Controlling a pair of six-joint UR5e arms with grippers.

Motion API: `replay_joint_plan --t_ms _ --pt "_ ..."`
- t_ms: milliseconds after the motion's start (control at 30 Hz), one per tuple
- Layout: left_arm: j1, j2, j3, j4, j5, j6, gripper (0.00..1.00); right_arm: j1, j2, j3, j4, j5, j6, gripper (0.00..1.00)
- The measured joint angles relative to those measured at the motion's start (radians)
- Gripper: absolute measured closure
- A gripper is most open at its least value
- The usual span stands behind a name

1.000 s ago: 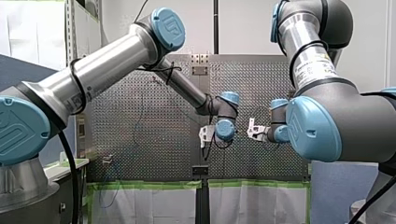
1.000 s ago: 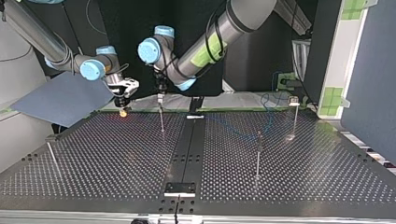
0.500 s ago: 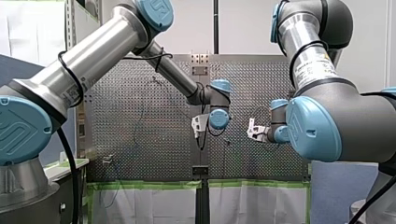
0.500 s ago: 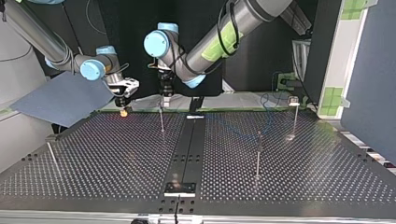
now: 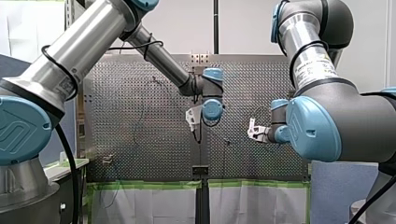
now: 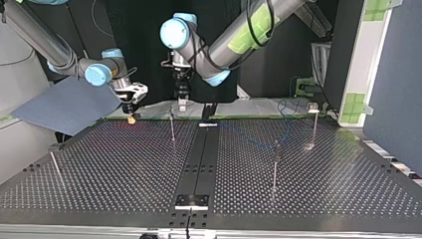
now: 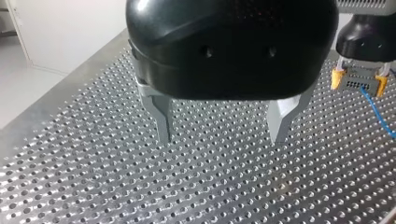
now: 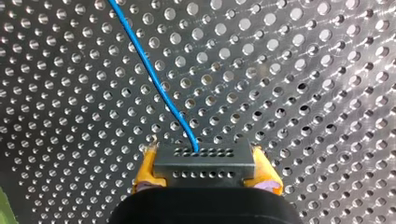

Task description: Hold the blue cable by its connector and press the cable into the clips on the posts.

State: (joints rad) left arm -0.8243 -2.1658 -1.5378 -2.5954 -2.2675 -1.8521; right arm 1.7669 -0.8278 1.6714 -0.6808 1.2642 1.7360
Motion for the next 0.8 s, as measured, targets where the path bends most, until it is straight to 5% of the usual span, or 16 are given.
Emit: replay_joint_plan --t_ms 800 --pt "0.021 0.223 -0.223 0.131 0.06 -0.027 0.0 0.0 0.0 0.0 0.015 0.001 0.0 1.0"
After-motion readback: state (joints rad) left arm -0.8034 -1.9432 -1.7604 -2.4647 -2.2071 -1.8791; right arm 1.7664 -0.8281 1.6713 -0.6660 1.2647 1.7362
